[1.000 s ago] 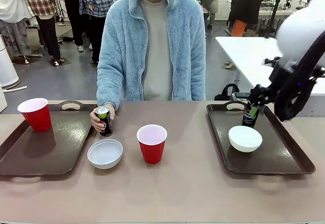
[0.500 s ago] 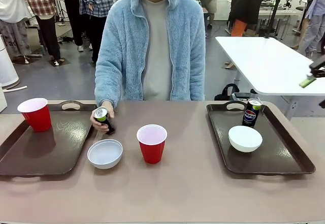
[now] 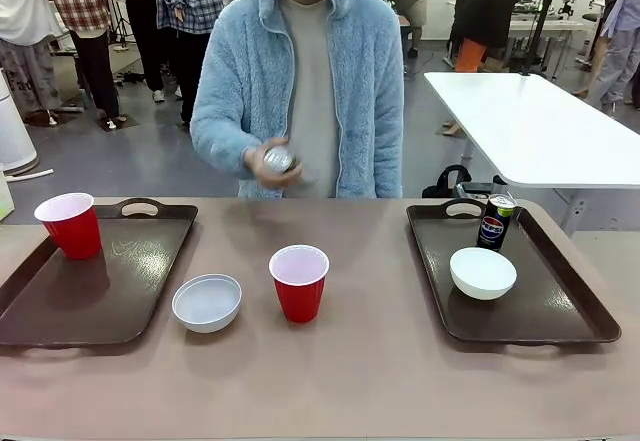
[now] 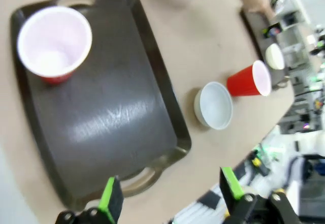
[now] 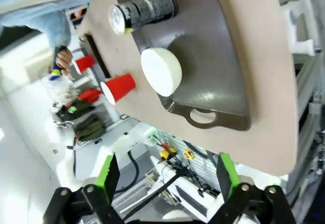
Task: Prepare tableware on both trays.
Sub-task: Pick up a Picnic Bowl from the table and place it on a Handle tray.
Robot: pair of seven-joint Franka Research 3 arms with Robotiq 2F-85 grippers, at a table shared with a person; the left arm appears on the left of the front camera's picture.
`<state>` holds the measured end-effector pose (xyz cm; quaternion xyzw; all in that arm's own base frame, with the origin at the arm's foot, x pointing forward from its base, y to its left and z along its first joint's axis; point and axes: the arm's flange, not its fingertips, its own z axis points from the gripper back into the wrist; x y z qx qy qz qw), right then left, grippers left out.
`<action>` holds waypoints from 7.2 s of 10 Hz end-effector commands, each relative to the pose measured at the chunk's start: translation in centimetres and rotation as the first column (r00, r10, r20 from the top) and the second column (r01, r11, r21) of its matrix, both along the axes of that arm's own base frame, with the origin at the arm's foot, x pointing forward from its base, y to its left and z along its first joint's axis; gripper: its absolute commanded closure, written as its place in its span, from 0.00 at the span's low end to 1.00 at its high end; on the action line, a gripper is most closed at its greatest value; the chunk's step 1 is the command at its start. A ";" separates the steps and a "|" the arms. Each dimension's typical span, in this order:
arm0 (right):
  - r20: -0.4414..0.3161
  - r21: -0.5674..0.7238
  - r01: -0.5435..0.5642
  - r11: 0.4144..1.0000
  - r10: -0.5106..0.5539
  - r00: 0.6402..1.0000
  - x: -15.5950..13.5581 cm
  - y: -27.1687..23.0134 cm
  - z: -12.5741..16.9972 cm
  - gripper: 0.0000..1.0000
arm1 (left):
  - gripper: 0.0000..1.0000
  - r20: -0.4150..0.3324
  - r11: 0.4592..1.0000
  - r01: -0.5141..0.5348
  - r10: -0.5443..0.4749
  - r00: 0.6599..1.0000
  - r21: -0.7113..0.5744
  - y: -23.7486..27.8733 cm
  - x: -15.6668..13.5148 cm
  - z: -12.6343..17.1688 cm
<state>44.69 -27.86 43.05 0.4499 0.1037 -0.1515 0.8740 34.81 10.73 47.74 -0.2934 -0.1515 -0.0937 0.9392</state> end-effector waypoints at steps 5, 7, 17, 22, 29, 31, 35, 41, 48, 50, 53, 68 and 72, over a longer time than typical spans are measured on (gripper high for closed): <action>0.292 0.199 -0.033 0.979 -0.028 0.956 -3.1 -5.3 -1.4 0.00 | 0.00 -0.073 0.927 0.102 -0.081 0.994 0.362 -11.6 4.1 3.2; 0.363 0.223 -0.080 0.972 -0.007 0.932 -5.1 -5.7 -1.8 0.00 | 0.00 -0.080 0.909 0.103 -0.077 0.994 0.404 -13.8 5.0 4.1; 0.346 0.212 -0.066 0.975 -0.012 0.938 -5.1 -6.1 -2.0 0.00 | 0.00 -0.164 0.732 0.458 -0.440 0.883 0.505 -11.5 -4.9 1.5; 0.346 0.212 -0.066 0.975 -0.012 0.938 -5.1 -6.1 -2.0 0.00 | 0.00 -0.171 0.739 0.454 -0.430 0.887 0.497 -12.0 -4.7 1.3; 0.346 0.212 -0.066 0.975 -0.012 0.938 -5.1 -6.1 -2.0 0.00 | 0.00 -0.243 0.750 0.388 -0.303 0.922 0.537 -20.4 0.9 -0.6; 0.346 0.212 -0.066 0.975 -0.012 0.938 -5.1 -6.1 -2.0 0.00 | 0.00 -0.232 0.780 0.316 -0.223 0.947 0.541 -23.7 3.4 -1.4; 0.346 0.212 -0.066 0.975 -0.012 0.938 -5.1 -6.1 -2.0 0.00 | 0.00 -0.113 0.805 0.299 -0.282 0.953 0.512 -25.9 2.2 -3.4; 0.346 0.212 -0.066 0.975 -0.012 0.938 -5.1 -6.1 -2.0 0.00 | 0.00 -0.175 0.746 0.365 -0.324 0.930 0.557 -27.5 4.3 -4.0; 0.346 0.212 -0.066 0.975 -0.012 0.938 -5.1 -6.1 -2.0 0.00 | 0.00 -0.133 0.666 0.473 -0.495 0.859 0.577 -30.9 5.4 -8.2; 0.346 0.212 -0.066 0.975 -0.012 0.938 -5.1 -6.1 -2.0 0.00 | 0.00 -0.151 0.678 0.493 -0.499 0.853 0.545 -31.6 5.8 -10.4; 0.346 0.212 -0.066 0.975 -0.012 0.938 -5.1 -6.1 -2.0 0.00 | 0.49 -0.177 0.683 0.446 -0.428 0.886 0.578 -31.7 6.9 -12.7; 0.346 0.212 -0.066 0.975 -0.012 0.938 -5.1 -6.1 -2.0 0.00 | 1.00 -0.206 0.745 0.347 -0.279 0.938 0.570 -28.8 4.9 -5.9; 0.346 0.212 -0.066 0.975 -0.012 0.938 -5.1 -6.1 -2.0 0.00 | 1.00 -0.136 0.792 0.263 -0.226 0.965 0.551 -24.0 2.6 -2.3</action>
